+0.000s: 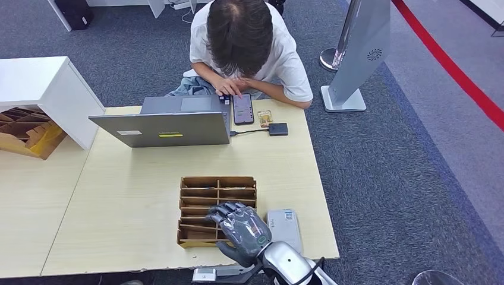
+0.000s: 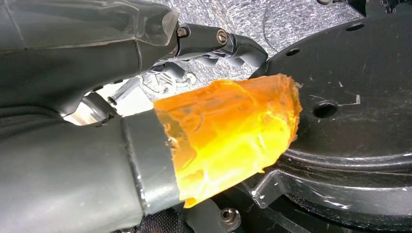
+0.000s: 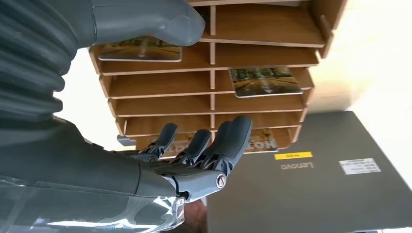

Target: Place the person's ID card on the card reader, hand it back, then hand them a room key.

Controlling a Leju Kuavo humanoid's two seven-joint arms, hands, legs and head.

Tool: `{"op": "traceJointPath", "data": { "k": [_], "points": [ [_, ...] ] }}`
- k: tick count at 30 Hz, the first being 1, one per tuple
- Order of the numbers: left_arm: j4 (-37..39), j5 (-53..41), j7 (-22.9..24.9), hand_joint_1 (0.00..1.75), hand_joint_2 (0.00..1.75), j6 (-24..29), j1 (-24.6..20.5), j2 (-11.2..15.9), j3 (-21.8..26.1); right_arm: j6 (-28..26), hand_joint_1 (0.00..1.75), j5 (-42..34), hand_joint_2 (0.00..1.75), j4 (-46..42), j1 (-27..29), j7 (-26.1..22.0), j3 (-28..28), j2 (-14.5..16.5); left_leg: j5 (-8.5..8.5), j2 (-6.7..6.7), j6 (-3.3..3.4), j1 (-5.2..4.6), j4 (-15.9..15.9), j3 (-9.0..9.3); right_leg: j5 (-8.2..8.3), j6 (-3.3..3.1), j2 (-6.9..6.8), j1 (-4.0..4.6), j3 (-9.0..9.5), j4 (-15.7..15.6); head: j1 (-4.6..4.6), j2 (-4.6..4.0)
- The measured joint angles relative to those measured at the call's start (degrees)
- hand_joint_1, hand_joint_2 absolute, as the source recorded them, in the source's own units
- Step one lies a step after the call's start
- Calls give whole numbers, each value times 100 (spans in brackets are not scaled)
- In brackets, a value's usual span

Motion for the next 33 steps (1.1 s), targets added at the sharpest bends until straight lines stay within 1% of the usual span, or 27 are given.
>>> {"op": "traceJointPath", "data": {
  "k": [9,33],
  "points": [
    [0,-10,-2,0,0,10,8,-4,70,-122,55,29,175,168,123,-25,-147,0,0,0,0,0,0,0,0,0,0,0,0,0,-1,0],
    [0,-88,-15,0,0,42,33,-12,116,-223,56,108,175,239,304,-97,-463,9,0,0,0,0,0,0,0,0,0,0,0,0,-1,0]
  ]
}}
